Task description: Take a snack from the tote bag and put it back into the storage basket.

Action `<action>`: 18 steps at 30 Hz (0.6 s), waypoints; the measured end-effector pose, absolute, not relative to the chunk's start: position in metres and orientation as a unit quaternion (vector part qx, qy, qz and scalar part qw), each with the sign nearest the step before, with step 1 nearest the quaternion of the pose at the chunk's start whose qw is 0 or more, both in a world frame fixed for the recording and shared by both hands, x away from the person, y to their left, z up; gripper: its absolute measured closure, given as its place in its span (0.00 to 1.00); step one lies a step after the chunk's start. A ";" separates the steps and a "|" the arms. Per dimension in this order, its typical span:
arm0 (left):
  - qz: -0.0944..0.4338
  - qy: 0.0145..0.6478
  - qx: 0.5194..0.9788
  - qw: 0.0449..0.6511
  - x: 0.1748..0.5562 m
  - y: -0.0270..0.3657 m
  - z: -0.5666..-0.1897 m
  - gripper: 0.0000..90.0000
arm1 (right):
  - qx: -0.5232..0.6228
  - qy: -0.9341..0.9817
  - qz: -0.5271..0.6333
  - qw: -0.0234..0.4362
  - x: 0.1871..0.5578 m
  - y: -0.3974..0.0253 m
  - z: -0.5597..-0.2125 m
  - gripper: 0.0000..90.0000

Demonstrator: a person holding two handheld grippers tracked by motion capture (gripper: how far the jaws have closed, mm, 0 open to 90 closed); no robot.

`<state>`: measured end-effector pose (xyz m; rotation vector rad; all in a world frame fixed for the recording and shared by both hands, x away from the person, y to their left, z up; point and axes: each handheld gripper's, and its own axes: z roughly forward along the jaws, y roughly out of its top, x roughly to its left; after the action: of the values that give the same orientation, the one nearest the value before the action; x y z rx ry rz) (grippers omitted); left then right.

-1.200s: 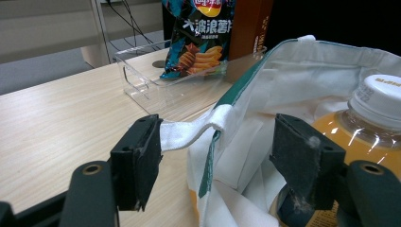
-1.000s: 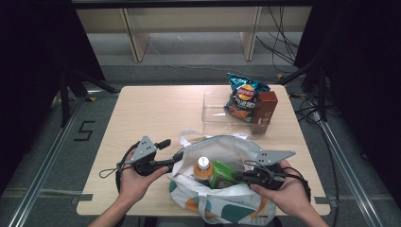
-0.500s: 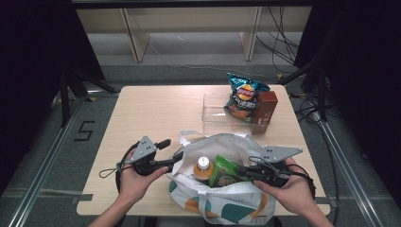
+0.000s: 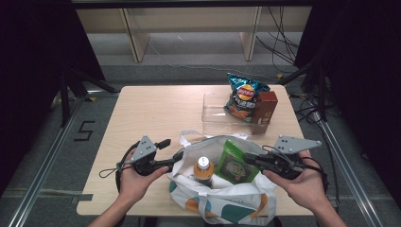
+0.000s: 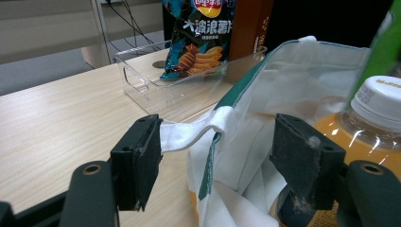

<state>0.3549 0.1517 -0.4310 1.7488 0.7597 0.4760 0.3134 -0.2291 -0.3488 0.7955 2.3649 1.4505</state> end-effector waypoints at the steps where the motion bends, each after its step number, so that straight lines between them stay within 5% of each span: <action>1: 0.202 0.321 0.741 0.555 0.355 0.152 -0.431 0.37 | 0.278 0.811 0.497 0.131 0.313 -0.230 -0.347 1.00; 18: 0.203 0.321 0.741 0.555 0.355 0.152 -0.431 0.37 | 0.274 0.798 0.511 0.163 0.319 -0.239 -0.326 1.00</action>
<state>0.3552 0.1519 -0.4308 1.7495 0.7585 0.4785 0.3188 -0.2386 -0.3260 0.7824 2.2763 1.4589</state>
